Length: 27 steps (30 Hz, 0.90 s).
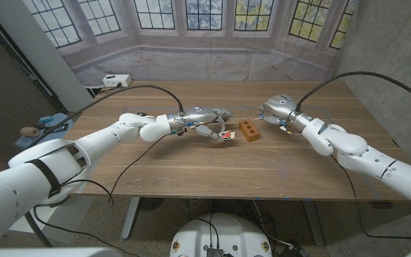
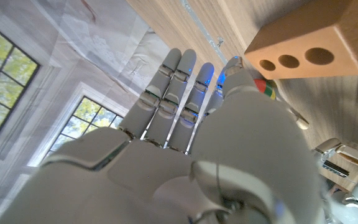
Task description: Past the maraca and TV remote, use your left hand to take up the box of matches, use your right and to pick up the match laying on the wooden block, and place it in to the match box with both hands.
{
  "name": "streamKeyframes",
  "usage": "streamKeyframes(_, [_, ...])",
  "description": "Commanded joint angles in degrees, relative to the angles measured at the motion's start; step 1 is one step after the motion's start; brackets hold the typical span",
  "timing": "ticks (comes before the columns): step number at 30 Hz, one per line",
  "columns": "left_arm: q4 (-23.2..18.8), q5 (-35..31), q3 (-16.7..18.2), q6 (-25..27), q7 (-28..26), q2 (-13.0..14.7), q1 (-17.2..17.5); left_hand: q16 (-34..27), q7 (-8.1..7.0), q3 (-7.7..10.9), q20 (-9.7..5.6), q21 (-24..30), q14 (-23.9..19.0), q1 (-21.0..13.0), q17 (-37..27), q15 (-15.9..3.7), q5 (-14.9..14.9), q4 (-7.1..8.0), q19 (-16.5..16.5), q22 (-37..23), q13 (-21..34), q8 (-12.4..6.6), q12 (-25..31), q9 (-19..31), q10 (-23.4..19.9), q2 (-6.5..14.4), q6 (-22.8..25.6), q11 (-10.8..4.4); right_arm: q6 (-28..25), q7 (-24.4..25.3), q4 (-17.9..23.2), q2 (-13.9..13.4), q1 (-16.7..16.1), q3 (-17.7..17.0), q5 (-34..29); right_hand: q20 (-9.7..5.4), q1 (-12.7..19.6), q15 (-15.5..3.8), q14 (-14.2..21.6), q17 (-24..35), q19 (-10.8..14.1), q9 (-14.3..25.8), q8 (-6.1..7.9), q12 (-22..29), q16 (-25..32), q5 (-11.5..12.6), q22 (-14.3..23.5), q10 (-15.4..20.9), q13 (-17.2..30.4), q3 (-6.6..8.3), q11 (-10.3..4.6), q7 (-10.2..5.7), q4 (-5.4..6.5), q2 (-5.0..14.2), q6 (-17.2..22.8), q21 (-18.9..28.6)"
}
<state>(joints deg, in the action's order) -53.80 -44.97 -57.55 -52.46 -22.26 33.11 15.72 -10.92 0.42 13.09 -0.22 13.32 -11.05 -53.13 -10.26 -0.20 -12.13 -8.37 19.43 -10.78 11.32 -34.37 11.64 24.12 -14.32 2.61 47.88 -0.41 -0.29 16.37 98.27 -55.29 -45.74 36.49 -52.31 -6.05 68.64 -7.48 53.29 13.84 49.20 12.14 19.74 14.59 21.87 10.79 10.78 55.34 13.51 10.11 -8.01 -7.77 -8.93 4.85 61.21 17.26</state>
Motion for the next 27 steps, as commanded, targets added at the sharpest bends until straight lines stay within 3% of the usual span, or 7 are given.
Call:
streamKeyframes(1, [-0.8,0.0,0.7,0.3,-0.2,0.0,0.6,0.1,-0.08,-0.06,0.05,-0.1,-0.1,-1.6,-0.2,0.03,-0.4,0.02,0.1,-0.3,0.1,-0.29,0.0,0.1,0.2,2.1,-0.2,0.14,-6.4,4.2,4.0,0.3,-4.8,-2.3,0.0,-4.69,0.8,-6.09,0.9,0.1,0.5,0.2,0.12,0.4,0.1,-0.1,0.3,0.7,0.3,0.13,-0.14,0.3,0.06,-0.09,0.5,0.3])
streamKeyframes(27, [2.2,0.9,0.1,-0.5,-1.3,-2.1,-1.0,0.1,-0.09,-0.16,0.05,-0.1,0.0,-1.6,-0.2,0.08,-0.4,0.0,-0.1,-0.3,0.1,-0.41,0.0,0.1,0.3,2.1,-0.3,0.25,-14.0,11.3,6.7,2.1,-9.1,-3.8,-1.2,-4.54,1.4,-6.17,1.5,0.2,0.7,0.1,0.04,0.4,0.0,-0.2,0.4,1.2,0.5,0.01,0.08,0.32,-0.01,-0.03,0.8,0.6])
